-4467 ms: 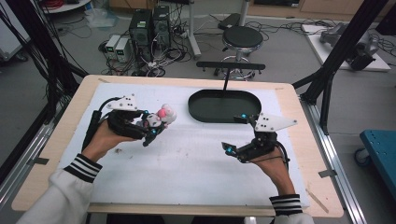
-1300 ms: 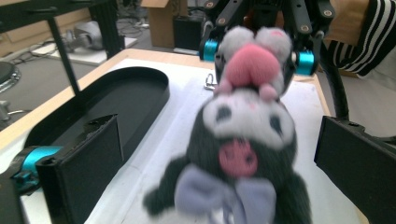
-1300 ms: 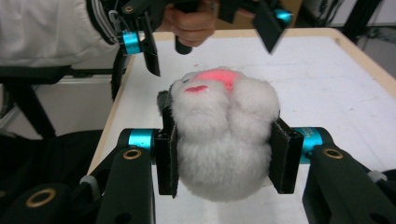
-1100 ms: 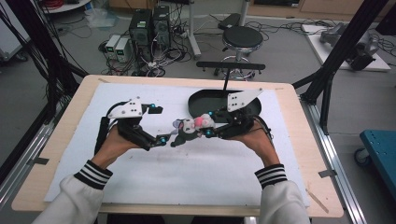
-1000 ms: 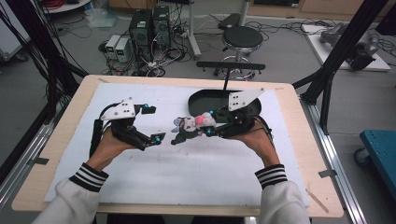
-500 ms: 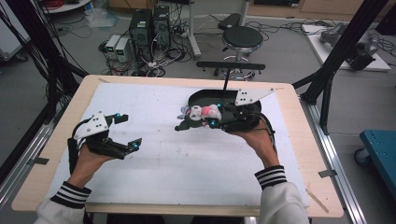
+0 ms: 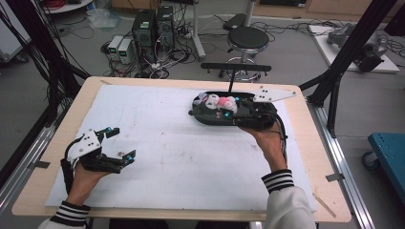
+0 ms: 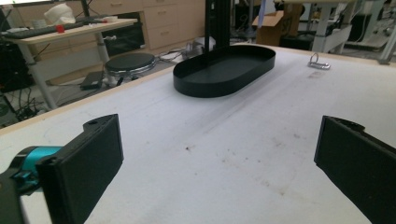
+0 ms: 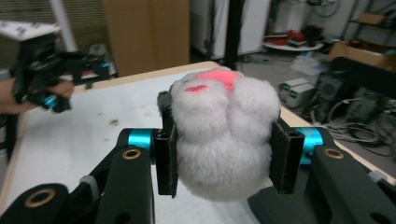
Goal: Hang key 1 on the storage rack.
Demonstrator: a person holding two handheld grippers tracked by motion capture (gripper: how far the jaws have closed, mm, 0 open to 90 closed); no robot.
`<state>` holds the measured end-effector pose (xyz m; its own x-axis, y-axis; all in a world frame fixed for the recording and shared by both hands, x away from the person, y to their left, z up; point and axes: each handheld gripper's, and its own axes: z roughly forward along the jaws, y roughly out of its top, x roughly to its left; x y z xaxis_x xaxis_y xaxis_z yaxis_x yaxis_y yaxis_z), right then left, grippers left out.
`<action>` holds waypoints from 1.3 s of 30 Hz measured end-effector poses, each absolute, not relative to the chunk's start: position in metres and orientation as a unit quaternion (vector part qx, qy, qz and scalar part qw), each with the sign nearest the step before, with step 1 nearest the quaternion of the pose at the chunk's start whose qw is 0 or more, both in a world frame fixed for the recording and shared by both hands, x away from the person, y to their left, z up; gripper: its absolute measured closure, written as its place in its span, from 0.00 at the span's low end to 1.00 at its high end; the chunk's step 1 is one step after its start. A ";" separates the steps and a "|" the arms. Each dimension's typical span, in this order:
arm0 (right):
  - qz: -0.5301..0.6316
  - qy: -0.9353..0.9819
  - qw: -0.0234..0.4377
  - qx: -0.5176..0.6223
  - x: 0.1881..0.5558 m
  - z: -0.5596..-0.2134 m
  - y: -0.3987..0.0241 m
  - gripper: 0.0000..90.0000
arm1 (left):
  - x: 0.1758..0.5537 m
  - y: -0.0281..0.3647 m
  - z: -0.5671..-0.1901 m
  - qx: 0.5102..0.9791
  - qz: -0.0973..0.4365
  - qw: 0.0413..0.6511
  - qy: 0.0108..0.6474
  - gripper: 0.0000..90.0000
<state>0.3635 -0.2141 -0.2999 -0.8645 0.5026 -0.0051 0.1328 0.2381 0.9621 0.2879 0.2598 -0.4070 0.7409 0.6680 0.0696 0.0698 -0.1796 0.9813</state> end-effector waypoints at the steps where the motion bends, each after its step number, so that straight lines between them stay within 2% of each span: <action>1: 0.582 0.767 0.165 0.212 0.363 -0.299 -0.216 0.60 | 0.288 0.260 -0.408 0.726 0.255 0.586 0.253 0.02; 9: 0.571 0.748 0.216 0.260 0.362 -0.293 -0.225 0.60 | 0.288 0.260 -0.421 0.717 0.259 0.588 0.270 0.02; 23: 0.558 0.716 0.273 0.319 0.367 -0.283 -0.234 0.60 | 0.290 0.262 -0.431 0.703 0.262 0.598 0.281 0.02; 39: 0.548 0.701 0.297 0.347 0.384 -0.256 -0.234 0.60 | 0.289 0.272 -0.441 0.695 0.269 0.600 0.291 0.02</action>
